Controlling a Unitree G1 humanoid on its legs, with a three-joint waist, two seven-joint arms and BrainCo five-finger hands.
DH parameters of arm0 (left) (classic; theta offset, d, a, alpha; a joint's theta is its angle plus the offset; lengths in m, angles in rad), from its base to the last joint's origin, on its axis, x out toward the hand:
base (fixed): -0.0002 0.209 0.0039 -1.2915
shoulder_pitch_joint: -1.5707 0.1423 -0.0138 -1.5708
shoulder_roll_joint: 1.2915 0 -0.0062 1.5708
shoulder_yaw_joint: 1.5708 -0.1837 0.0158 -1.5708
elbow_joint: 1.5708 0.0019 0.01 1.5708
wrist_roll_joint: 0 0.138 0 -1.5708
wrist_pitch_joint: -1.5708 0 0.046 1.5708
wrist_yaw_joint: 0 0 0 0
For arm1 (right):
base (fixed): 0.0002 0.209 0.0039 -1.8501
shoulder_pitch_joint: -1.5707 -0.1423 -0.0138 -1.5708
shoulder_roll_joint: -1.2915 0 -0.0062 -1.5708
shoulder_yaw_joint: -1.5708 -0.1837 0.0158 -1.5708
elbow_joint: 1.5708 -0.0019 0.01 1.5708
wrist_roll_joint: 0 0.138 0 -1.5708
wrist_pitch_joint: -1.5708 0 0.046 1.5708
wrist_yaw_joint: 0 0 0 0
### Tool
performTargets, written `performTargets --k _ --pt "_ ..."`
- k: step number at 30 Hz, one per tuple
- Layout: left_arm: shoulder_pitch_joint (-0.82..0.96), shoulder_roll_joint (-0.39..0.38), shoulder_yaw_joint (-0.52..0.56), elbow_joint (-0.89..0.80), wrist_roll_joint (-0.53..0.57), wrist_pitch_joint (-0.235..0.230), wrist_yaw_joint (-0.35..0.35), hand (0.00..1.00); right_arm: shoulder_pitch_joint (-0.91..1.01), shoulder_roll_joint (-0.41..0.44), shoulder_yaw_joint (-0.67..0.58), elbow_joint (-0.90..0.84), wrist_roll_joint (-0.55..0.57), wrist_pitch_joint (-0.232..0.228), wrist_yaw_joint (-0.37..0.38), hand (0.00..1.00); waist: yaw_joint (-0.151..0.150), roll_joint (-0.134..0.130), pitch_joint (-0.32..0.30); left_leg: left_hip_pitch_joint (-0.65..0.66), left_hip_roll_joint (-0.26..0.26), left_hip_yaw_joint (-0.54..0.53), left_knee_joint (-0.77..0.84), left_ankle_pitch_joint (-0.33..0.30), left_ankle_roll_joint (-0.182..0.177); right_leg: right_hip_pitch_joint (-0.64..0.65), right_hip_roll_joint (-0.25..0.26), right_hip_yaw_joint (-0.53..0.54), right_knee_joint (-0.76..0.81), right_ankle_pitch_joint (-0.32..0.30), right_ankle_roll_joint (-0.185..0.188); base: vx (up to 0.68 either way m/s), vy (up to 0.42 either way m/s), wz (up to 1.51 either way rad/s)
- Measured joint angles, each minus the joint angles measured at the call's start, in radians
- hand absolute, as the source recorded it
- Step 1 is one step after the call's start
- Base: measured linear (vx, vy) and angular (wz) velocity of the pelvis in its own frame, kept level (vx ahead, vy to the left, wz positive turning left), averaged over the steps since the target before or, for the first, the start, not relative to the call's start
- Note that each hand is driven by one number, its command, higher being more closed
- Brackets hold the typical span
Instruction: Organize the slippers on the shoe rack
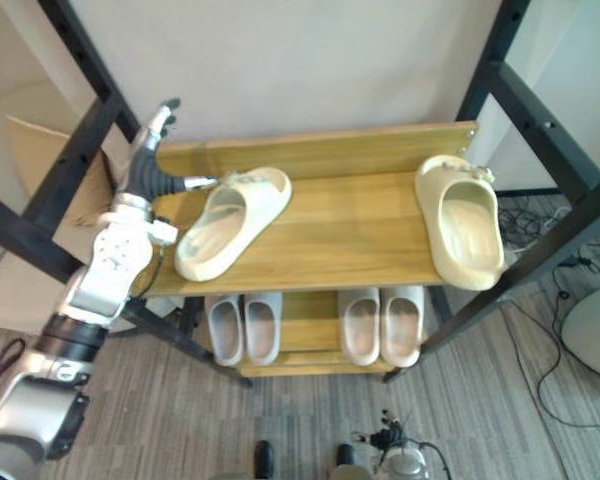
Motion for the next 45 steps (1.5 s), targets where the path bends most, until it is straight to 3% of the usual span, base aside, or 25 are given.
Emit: performTargets --k 23,45 --pt "0.0 0.062 -0.078 0.033 0.179 -0.008 -0.025 0.0 0.002 -0.001 0.0 0.0 0.0 -0.011 -0.001 0.0 -0.001 0.007 -0.001 0.003 0.003 0.016 -0.001 0.0 -0.001 -0.004 0.003 0.019 0.001 0.0 -0.001 0.0 0.0 -0.01" --pt "-0.062 0.063 -0.175 0.133 0.249 -0.007 -0.06 0.0 -0.002 0.002 -0.023 0.0 0.002 -0.011 -0.001 0.0 -0.013 0.008 0.001 -0.02 0.0 0.031 -0.001 -0.001 -0.001 -0.039 -0.002 0.03 -0.004 0.008 0.004 0.0 0.002 -0.01"
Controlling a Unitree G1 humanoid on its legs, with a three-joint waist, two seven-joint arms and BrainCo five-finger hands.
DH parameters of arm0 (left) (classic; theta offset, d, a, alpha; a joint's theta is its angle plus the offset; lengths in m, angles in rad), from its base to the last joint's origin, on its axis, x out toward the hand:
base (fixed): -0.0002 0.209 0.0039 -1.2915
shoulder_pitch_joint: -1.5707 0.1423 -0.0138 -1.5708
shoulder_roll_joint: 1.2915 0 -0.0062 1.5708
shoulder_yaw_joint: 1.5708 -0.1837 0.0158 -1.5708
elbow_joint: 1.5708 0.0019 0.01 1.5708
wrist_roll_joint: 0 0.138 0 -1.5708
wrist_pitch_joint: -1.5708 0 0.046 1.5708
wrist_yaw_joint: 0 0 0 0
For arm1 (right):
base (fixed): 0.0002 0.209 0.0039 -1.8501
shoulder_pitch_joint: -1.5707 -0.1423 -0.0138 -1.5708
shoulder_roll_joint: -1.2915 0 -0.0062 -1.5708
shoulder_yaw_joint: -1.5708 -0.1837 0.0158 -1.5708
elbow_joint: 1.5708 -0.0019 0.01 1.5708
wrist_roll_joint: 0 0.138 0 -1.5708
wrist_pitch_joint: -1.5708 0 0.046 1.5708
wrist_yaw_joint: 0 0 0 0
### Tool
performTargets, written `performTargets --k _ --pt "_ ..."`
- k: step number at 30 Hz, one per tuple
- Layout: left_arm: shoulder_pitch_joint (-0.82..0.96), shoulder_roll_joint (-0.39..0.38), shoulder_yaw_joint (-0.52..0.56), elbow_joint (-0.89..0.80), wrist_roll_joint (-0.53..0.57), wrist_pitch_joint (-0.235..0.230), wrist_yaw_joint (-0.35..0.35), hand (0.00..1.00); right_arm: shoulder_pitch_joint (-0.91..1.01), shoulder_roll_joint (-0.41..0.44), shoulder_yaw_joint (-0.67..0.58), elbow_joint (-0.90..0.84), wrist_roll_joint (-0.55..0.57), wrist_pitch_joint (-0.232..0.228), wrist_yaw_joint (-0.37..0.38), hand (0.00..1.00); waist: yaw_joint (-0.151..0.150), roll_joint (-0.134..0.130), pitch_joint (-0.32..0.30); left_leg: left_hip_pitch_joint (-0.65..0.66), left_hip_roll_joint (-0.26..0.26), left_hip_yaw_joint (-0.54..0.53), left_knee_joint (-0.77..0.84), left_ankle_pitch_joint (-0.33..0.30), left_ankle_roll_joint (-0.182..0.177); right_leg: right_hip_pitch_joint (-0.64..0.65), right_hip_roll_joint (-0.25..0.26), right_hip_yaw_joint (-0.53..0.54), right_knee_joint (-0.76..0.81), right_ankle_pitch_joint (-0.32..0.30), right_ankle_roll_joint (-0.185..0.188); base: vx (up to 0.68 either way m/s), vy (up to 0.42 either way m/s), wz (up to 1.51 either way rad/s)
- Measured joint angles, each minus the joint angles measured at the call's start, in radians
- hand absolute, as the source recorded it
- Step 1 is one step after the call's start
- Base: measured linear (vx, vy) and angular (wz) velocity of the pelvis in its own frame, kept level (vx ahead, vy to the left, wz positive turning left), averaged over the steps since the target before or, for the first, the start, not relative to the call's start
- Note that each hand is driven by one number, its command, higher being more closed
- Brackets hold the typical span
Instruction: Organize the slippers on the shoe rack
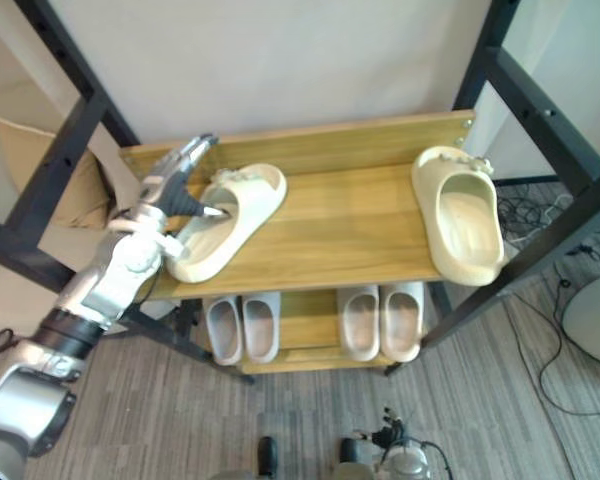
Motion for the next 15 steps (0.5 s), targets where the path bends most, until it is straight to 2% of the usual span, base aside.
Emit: performTargets --k 9,10,15 --pt "-0.08 0.0 -0.054 0.032 0.007 0.0 -0.003 0.0 -0.004 -0.001 -0.015 0.001 0.001 0.0 -0.001 0.0 -0.01 0.003 0.006 -0.016 -0.004 0.013 0.0 0.0 0.0 -0.016 -0.003 0.015 -0.013 0.015 0.004 -0.01 0.007 -0.04" --pt "-0.088 -0.001 -0.058 0.035 0.007 0.0 -0.003 1.0 -0.005 -0.001 -0.015 0.001 0.001 0.0 -0.001 0.0 -0.014 0.004 0.008 -0.016 -0.006 0.014 0.0 0.0 0.0 -0.013 -0.004 0.015 -0.019 0.018 0.005 0.0 0.0 0.0" --pt "-0.105 -0.004 -0.079 0.037 0.007 -0.002 -0.003 1.0 -0.007 -0.002 -0.016 0.001 0.03 -0.006 -0.006 0.0 -0.024 0.011 0.016 -0.015 -0.007 0.014 0.0 0.0 0.0 -0.012 -0.005 0.014 -0.021 0.02 0.005 0.0 0.0 0.0"
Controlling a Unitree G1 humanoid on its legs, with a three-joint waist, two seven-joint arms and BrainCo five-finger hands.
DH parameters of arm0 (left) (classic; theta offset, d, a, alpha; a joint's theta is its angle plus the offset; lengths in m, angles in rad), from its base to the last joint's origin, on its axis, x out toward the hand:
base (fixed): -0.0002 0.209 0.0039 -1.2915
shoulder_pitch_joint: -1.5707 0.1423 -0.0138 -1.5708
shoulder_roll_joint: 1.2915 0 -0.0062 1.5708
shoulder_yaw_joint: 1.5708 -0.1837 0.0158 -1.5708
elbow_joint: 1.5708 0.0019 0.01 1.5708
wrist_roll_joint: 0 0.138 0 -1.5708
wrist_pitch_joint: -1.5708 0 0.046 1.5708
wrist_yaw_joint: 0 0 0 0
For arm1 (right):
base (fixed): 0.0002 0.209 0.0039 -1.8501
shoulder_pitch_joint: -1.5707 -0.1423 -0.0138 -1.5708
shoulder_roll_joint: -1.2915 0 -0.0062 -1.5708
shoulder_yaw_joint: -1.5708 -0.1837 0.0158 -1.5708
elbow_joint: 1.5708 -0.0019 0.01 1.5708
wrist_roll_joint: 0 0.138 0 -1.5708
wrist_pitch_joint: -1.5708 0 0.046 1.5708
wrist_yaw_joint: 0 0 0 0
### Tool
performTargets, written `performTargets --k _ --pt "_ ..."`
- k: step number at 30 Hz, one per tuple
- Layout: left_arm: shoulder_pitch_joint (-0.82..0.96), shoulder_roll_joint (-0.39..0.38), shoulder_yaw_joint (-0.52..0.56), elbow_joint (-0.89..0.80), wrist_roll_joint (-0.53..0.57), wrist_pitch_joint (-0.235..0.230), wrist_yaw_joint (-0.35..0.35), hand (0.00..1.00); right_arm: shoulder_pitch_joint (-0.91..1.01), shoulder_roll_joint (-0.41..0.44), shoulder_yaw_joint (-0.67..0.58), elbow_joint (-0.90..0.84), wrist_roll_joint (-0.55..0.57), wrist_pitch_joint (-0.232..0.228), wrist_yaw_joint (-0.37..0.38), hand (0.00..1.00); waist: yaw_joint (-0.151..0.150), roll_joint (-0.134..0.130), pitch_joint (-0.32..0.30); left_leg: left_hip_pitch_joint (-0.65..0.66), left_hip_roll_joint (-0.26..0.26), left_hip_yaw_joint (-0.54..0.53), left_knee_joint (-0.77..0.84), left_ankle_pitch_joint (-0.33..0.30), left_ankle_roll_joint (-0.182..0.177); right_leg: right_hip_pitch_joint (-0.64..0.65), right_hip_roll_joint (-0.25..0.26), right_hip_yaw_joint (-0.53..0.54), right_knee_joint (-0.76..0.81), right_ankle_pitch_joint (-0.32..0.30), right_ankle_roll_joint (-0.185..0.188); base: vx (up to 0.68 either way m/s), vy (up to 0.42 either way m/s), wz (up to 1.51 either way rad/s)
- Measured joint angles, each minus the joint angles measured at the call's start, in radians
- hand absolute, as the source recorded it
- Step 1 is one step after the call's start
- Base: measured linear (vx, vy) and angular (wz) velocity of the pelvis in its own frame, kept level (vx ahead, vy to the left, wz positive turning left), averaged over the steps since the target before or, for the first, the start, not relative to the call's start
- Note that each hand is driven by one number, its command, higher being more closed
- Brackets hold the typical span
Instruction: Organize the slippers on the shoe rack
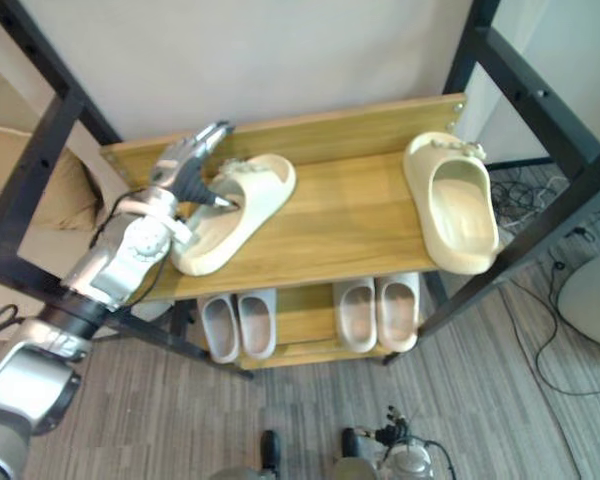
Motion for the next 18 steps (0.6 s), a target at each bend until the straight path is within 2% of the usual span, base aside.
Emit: performTargets --k 9,18 --pt "-0.03 -0.037 -0.01 0.031 -0.019 -0.001 0.001 1.0 -0.006 -0.002 -0.001 0.0 0.001 -0.003 -0.002 0.0 -0.025 0.006 0.005 0.004 -0.001 0.002 0.0 0.0 0.0 0.013 -0.001 0.0 -0.008 0.005 -0.001 0.0 0.0 0.0" --pt "-0.039 -0.071 -0.009 0.059 -0.061 0.001 0.002 1.0 -0.006 -0.011 -0.001 0.001 0.002 -0.002 -0.002 0.0 -0.027 0.015 0.014 0.019 0.0 0.002 0.0 0.0 0.0 0.029 0.0 -0.001 -0.011 0.006 -0.001 -0.01 0.0 0.0"
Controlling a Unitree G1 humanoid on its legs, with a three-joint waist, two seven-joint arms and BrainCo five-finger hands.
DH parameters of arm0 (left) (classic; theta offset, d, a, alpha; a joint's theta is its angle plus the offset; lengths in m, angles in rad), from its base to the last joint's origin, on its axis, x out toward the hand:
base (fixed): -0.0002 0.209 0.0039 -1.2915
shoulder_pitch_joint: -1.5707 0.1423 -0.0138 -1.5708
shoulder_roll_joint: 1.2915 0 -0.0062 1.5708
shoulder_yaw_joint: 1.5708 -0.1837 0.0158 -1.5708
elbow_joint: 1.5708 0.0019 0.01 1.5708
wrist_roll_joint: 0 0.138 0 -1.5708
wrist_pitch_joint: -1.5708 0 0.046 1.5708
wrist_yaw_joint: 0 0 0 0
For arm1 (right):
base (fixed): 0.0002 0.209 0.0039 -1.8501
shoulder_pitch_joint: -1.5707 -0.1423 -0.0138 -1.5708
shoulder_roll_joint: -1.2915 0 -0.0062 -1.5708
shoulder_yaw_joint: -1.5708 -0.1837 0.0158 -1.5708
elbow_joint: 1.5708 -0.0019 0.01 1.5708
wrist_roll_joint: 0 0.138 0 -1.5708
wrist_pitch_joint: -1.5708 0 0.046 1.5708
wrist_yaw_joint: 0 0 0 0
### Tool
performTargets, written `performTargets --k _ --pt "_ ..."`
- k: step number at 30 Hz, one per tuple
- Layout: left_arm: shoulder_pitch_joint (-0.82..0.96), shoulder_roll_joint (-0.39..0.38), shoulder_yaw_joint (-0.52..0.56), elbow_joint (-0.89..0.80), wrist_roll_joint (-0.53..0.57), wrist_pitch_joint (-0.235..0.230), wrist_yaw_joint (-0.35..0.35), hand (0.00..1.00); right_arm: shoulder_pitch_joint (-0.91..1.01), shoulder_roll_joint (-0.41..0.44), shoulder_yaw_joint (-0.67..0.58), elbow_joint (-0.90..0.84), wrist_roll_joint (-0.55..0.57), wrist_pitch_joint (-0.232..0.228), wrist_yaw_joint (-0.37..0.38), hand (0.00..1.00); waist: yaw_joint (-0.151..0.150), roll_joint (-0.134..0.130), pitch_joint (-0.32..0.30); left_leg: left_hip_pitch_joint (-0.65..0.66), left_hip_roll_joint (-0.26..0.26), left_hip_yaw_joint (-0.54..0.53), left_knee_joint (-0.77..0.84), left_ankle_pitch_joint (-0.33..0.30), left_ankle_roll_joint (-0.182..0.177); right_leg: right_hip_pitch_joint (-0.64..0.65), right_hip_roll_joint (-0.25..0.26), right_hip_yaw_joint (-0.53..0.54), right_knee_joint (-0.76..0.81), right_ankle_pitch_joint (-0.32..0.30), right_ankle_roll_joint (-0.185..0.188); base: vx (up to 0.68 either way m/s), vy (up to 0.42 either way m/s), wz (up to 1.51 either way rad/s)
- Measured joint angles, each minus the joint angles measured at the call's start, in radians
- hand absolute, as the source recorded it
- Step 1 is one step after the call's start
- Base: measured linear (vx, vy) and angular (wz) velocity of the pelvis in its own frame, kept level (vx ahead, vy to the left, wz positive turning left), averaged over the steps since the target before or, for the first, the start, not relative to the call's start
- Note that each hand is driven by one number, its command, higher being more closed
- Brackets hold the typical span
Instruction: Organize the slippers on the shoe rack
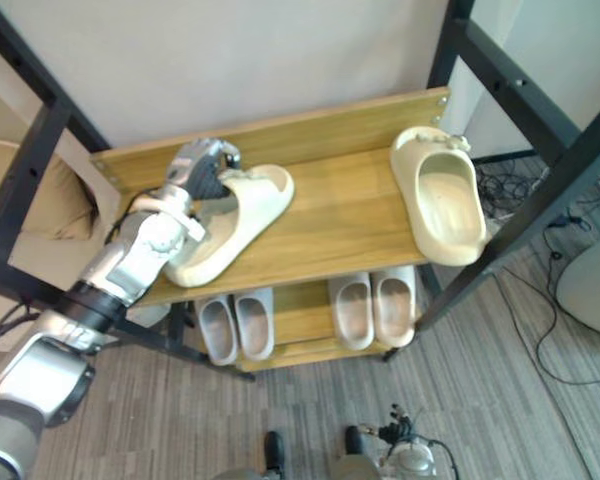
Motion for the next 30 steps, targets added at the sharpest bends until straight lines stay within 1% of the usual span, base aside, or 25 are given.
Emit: performTargets --k 10,12,16,19,24,27,30 --pt "-0.008 -0.047 -0.002 0.0 -0.039 0.0 0.001 1.0 0.0 0.001 0.0 0.001 0.006 0.001 0.0 0.0 -0.002 0.0 0.0 0.001 0.0 -0.006 0.0 0.0 0.0 0.003 -0.001 -0.011 0.0 0.0 0.0 0.0 -0.001 0.01" --pt "-0.024 -0.054 -0.013 0.014 -0.041 0.0 0.002 1.0 0.0 0.001 0.0 0.001 0.007 0.001 0.0 0.0 -0.003 0.0 0.0 0.001 0.0 -0.006 0.0 0.0 0.0 0.003 -0.001 -0.011 0.0 0.0 0.0 0.0 0.0 0.0" --pt "-0.074 -0.098 -0.02 0.035 -0.049 0.005 0.004 1.0 0.0 0.002 -0.005 0.0 0.01 0.001 0.0 0.0 -0.006 0.0 0.0 0.0 0.0 0.003 0.0 0.0 0.0 -0.005 -0.002 0.008 0.005 0.0 0.0 -0.01 0.001 -0.09" --pt "-0.121 -0.113 -0.026 0.041 -0.049 0.013 0.022 1.0 0.0 0.004 -0.021 -0.001 0.018 0.0 0.0 0.0 -0.007 0.003 0.003 -0.002 0.001 0.022 0.0 0.0 0.0 -0.021 -0.001 0.031 0.014 0.0 0.001 -0.01 0.004 -0.19" --pt "-0.201 -0.114 -0.032 0.087 -0.047 0.016 0.023 1.0 0.001 0.004 -0.038 -0.002 0.037 0.001 -0.001 0.0 -0.028 0.016 0.014 -0.002 0.002 0.026 0.0 0.0 0.0 -0.035 0.0 0.048 0.023 0.001 0.002 -0.02 -0.001 -0.12" --pt "-0.223 -0.114 -0.032 0.111 -0.047 0.019 0.023 1.0 0.002 0.003 -0.04 -0.004 0.038 0.0 -0.001 0.0 -0.029 0.023 0.021 -0.004 0.003 0.026 0.0 0.0 0.0 -0.051 0.0 0.064 0.035 -0.001 0.004 -0.02 -0.002 -0.14" --pt "-0.248 -0.114 -0.031 0.147 -0.047 0.024 0.024 1.0 0.002 0.002 -0.043 -0.01 0.039 0.0 -0.003 0.0 -0.042 0.027 0.033 -0.005 0.002 0.026 0.0 0.0 0.0 -0.055 -0.001 0.068 0.038 0.0 0.005 -0.01 0.002 -0.05"
